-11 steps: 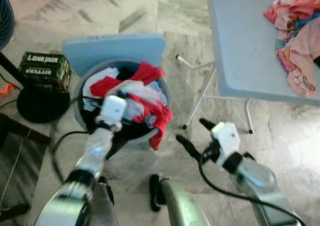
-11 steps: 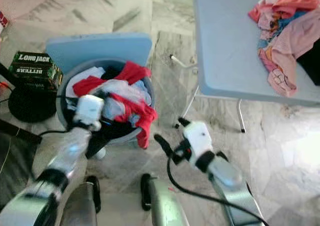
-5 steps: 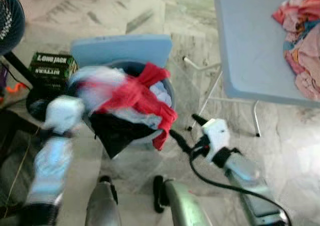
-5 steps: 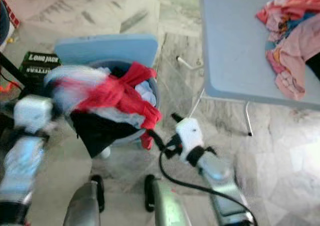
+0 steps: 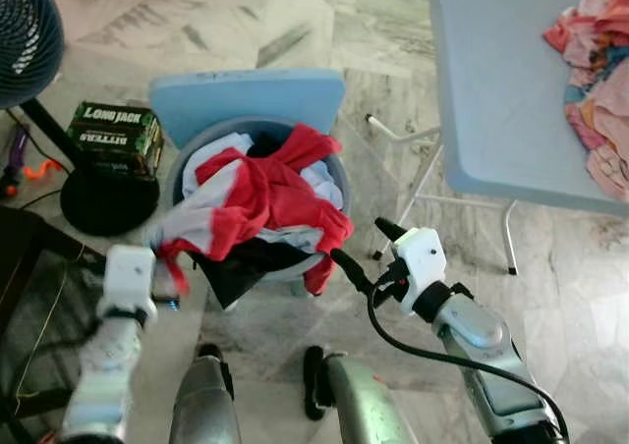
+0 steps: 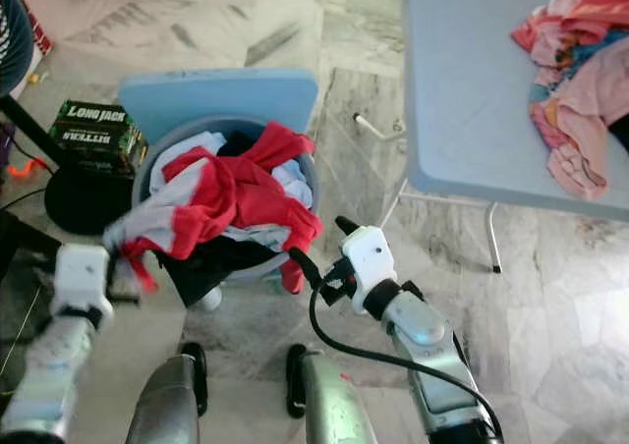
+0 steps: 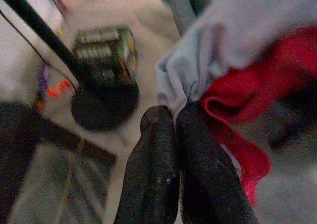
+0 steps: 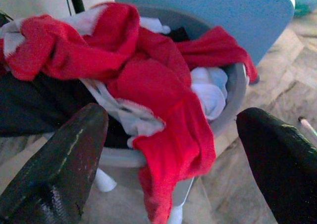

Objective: Hang hanger

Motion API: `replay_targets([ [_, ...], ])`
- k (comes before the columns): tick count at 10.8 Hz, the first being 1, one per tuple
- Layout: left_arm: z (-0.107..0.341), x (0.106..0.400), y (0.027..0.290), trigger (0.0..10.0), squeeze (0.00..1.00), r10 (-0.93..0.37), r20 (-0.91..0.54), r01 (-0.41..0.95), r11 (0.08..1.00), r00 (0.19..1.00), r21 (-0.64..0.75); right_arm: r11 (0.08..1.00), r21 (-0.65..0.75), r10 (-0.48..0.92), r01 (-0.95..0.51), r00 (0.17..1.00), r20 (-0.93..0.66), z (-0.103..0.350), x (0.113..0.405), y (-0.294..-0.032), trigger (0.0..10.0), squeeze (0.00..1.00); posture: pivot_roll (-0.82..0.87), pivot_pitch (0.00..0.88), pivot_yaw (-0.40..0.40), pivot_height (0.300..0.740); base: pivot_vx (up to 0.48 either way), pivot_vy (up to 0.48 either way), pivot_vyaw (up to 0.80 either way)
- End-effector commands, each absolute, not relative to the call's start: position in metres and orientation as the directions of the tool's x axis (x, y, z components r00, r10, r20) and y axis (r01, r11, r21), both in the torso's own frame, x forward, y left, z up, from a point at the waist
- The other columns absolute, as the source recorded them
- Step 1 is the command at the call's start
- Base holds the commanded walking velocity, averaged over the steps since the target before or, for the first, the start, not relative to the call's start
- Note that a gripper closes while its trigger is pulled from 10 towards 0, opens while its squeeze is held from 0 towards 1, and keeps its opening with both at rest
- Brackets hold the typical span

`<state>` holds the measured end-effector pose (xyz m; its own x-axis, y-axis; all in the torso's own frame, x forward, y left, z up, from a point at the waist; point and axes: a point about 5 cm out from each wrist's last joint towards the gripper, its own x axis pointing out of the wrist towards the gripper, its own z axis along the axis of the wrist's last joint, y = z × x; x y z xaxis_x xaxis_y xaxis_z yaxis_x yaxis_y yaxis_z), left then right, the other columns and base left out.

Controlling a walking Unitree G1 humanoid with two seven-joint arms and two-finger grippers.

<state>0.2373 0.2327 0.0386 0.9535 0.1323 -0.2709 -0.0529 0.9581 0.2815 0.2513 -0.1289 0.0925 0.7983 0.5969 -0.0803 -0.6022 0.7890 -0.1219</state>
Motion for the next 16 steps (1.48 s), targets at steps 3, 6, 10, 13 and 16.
replay_targets([
  [3, 0.006, 0.210, 0.217, 0.0, 0.00, 0.046, -0.498, 0.100, 0.960, 0.866, 0.263, 0.784, -0.123, 0.601, -0.608, 0.794, -0.097, 0.086, 0.247, -0.128, 10.0, 0.00, 0.02, 0.270, -0.115, 0.740, 0.000, 0.000, 0.00],
  [6, 0.014, 0.213, 0.206, 0.0, 0.00, -0.003, -0.419, 0.136, 0.948, 0.908, 0.287, 0.783, -0.139, 0.599, -0.606, 0.795, -0.096, 0.087, 0.251, -0.130, 10.0, 0.00, 0.02, 0.265, -0.118, 0.740, 0.000, 0.000, 0.00],
  [10, 0.099, 0.255, 0.196, 0.0, 0.00, -0.099, 0.067, 0.067, 0.925, 0.993, 0.374, 0.783, -0.149, 0.597, -0.604, 0.797, -0.093, 0.086, 0.252, -0.129, 10.0, 0.00, 0.01, 0.253, -0.123, 0.740, 0.000, 0.000, 0.00],
  [13, 0.239, 0.318, 0.217, 0.0, 0.00, -0.070, 0.499, -0.131, 0.925, 0.864, 0.356, 0.789, -0.160, 0.588, -0.593, 0.804, -0.082, 0.087, 0.260, -0.125, 10.0, 0.00, 0.03, 0.233, -0.123, 0.740, 0.000, 0.000, 0.00],
  [16, 0.331, 0.365, 0.196, 0.0, 0.00, -0.189, 0.642, -0.115, 0.909, 0.743, 0.401, 0.797, -0.166, 0.577, -0.580, 0.814, -0.073, 0.084, 0.263, -0.118, 10.0, 0.00, 0.03, 0.209, -0.099, 0.740, 0.000, 0.000, 0.00],
])
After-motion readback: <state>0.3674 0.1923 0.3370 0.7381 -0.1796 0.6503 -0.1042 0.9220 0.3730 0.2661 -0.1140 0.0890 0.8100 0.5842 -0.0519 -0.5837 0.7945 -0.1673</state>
